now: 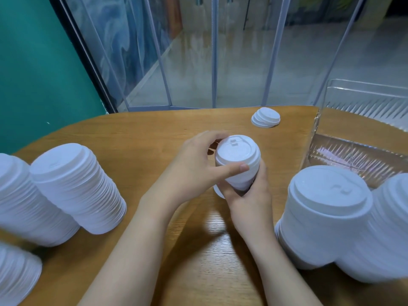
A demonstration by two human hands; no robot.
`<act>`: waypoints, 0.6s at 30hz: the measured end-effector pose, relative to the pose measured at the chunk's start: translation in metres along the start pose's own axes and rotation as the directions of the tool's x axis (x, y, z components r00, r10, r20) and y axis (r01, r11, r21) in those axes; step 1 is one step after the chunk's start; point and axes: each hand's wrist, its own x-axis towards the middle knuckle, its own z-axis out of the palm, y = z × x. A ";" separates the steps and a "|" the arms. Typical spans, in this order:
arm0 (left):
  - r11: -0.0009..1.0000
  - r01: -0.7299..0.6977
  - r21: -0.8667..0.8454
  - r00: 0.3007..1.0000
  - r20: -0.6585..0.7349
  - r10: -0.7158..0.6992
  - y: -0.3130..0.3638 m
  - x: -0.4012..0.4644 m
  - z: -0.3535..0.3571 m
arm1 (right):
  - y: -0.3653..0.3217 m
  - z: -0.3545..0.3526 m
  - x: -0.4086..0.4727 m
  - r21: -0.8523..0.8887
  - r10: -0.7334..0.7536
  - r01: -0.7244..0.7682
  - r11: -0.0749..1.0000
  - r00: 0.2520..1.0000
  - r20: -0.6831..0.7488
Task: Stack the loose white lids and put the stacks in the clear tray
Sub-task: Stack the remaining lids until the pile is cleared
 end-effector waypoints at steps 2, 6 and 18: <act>1.000 -0.001 0.005 1.000 0.017 0.001 -0.001 0.000 0.001 | 0.000 0.001 0.000 -0.004 0.008 -0.008 1.000 1.000 0.002; 1.000 -0.014 0.025 0.999 0.045 0.013 -0.003 0.002 0.005 | 0.002 -0.001 0.001 0.001 0.023 -0.023 1.000 1.000 0.001; 0.969 0.167 -0.183 0.986 0.058 -0.158 -0.068 0.150 0.035 | 0.006 0.002 0.001 0.010 0.019 -0.017 1.000 0.980 -0.199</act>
